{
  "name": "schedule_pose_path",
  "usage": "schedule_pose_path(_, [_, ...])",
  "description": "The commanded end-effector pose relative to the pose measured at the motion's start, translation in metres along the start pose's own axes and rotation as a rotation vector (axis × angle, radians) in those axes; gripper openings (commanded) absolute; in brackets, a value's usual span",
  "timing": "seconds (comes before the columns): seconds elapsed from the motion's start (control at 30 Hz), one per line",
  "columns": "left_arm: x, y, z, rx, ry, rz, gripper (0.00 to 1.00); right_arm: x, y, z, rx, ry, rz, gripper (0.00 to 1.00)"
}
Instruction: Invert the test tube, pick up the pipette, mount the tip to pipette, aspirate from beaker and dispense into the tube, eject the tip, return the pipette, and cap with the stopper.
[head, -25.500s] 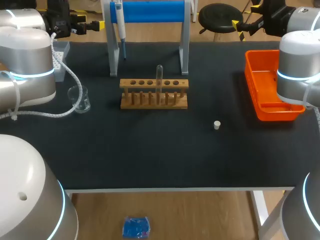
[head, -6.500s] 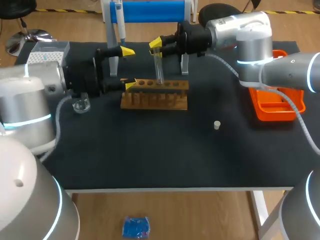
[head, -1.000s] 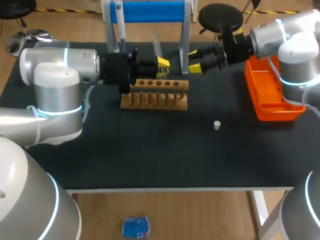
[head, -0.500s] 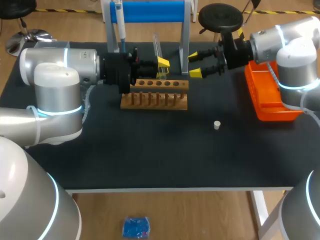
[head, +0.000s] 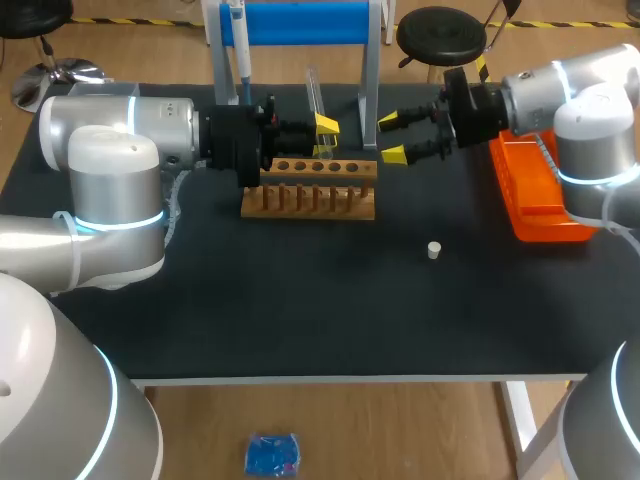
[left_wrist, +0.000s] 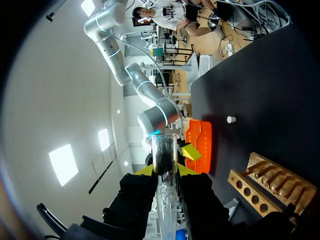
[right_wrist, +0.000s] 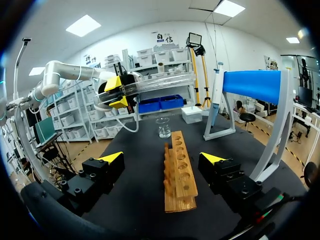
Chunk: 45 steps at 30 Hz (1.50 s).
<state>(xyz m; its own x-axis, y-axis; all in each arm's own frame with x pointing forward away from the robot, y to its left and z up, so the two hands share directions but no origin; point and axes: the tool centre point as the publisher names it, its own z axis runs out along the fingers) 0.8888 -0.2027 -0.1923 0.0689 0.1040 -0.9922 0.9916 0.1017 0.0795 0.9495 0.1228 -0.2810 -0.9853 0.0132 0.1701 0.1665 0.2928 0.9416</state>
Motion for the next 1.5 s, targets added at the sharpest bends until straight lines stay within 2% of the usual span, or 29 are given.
schedule_pose_path(0.03, [-0.001,0.001,0.000,0.005,0.003,0.001,0.00,0.000,0.000,0.000,0.002,-0.001,0.000,1.00])
schedule_pose_path(0.17, [-0.001,0.001,0.000,0.005,0.003,0.001,0.00,0.000,0.000,0.000,0.002,-0.001,0.000,1.00])
schedule_pose_path(0.27, [-0.007,0.010,-0.001,-0.036,0.076,-0.114,0.00,0.000,0.000,0.000,0.002,-0.001,0.000,1.00])
schedule_pose_path(0.33, [-0.016,0.017,-0.002,-0.052,0.077,-0.166,0.00,0.000,0.000,0.000,0.002,-0.001,0.000,1.00])
schedule_pose_path(0.37, [-0.022,0.021,-0.002,-0.048,0.107,-0.203,0.00,0.000,0.000,0.000,0.002,-0.001,0.000,1.00])
schedule_pose_path(0.47, [-0.030,0.033,-0.003,-0.064,0.172,-0.395,0.00,0.000,0.000,0.000,0.002,-0.001,0.000,1.00])
schedule_pose_path(0.5, [-0.032,0.035,-0.003,-0.058,0.169,-0.446,0.00,0.000,0.000,0.000,0.002,-0.001,0.000,1.00])
schedule_pose_path(0.53, [-0.037,0.039,-0.002,-0.045,0.131,-0.471,0.00,0.000,0.000,0.000,0.002,-0.001,0.000,1.00])
schedule_pose_path(0.67, [-0.046,0.046,0.000,-0.009,0.116,-0.593,0.00,0.000,0.000,0.000,0.002,-0.001,0.000,1.00])
schedule_pose_path(0.73, [-0.050,0.050,0.000,-0.011,0.125,-0.598,0.00,0.000,0.000,0.000,0.002,-0.001,0.000,1.00])
schedule_pose_path(1.37, [-0.050,0.050,0.000,-0.011,0.125,-0.598,0.00,0.000,0.000,0.000,0.002,-0.001,0.000,1.00])
schedule_pose_path(1.43, [-0.057,0.050,0.003,-0.005,0.143,-0.595,0.00,0.000,0.000,0.000,0.002,-0.001,0.000,1.00])
schedule_pose_path(1.5, [-0.064,0.053,0.003,-0.049,0.146,-0.669,0.00,0.000,0.000,0.000,0.002,-0.001,0.000,1.00])
